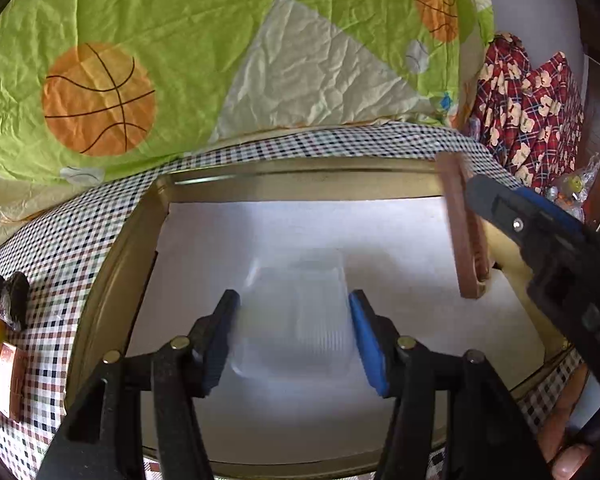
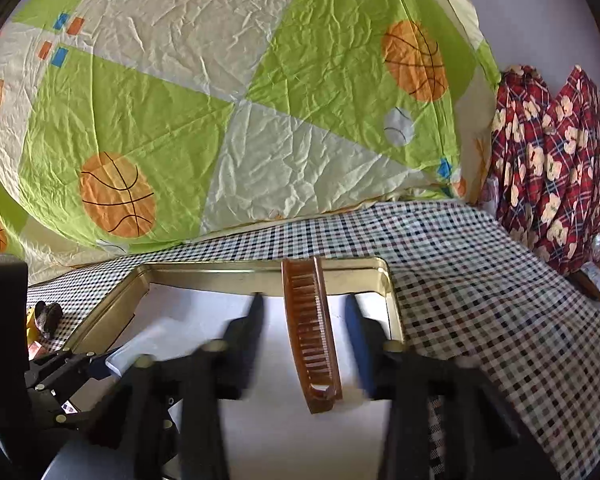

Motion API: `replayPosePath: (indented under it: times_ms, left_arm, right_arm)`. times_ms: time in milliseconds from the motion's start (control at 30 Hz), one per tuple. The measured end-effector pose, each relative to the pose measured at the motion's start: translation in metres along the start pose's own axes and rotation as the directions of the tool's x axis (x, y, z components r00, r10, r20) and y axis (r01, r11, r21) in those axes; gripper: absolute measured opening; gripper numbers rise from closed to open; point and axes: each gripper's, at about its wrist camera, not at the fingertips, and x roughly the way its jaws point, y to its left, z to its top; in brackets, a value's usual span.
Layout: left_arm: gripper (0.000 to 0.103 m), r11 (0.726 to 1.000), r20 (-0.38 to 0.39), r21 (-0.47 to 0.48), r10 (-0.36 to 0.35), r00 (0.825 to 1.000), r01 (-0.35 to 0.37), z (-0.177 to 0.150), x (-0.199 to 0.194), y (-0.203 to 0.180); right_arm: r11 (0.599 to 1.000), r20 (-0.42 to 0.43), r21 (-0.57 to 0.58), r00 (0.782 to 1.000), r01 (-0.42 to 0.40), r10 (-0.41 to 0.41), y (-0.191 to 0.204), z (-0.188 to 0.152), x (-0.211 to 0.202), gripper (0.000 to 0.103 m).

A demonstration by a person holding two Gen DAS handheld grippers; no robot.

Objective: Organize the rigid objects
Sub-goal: 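Open the left tool to drop the plastic box while the right tool releases the comb, then move both tools back toward the remaining items on the table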

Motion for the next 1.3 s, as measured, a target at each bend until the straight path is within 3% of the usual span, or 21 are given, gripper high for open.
replayPosePath:
  times_ms: [67, 167, 367, 500, 600, 933, 1100, 1300]
  left_arm:
    - [0.082, 1.000, 0.016, -0.008, 0.004, 1.000, -0.004, -0.001, -0.003, 0.002]
    - [0.097, 1.000, 0.068, -0.030, 0.004, 0.998, -0.002, -0.002, -0.013, 0.007]
    - [0.098, 0.996, 0.179, -0.070, 0.064, 0.982, -0.052, -0.004, -0.031, 0.020]
    - [0.102, 0.984, 0.292, -0.079, 0.179, 0.940, -0.162, -0.006, -0.050, 0.027]
    - [0.102, 0.972, 0.335, -0.111, 0.235, 0.913, -0.209, -0.008, -0.059, 0.036]
    - [0.102, 0.952, 0.363, -0.200, 0.293, 0.884, -0.233, -0.036, -0.091, 0.075]
    - [0.102, 0.941, 0.338, -0.207, 0.326, 0.883, -0.268, -0.051, -0.103, 0.098]
    - [0.102, 0.921, 0.322, -0.223, 0.378, 0.868, -0.319, -0.070, -0.121, 0.141]
  right_arm:
    - [1.000, 0.073, 0.022, 0.997, 0.000, -0.002, -0.002, -0.001, -0.012, 0.077]
    - [0.999, 0.132, 0.027, 0.990, 0.041, -0.045, -0.001, -0.002, -0.022, 0.085]
    - [0.993, 0.165, 0.085, 0.982, 0.080, -0.093, -0.011, 0.000, -0.027, 0.085]
    - [0.989, 0.185, 0.114, 0.976, 0.097, -0.117, -0.018, 0.000, -0.031, 0.085]
    - [0.987, 0.194, 0.123, 0.973, 0.102, -0.125, -0.019, 0.000, -0.033, 0.085]
    - [0.976, 0.222, 0.148, 0.956, 0.159, -0.190, -0.021, -0.002, -0.042, 0.085]
    - [0.975, 0.206, 0.132, 0.958, 0.176, -0.201, -0.015, -0.006, -0.047, 0.085]
    - [0.987, 0.204, 0.107, 0.969, 0.122, -0.141, 0.009, -0.017, -0.062, 0.085]
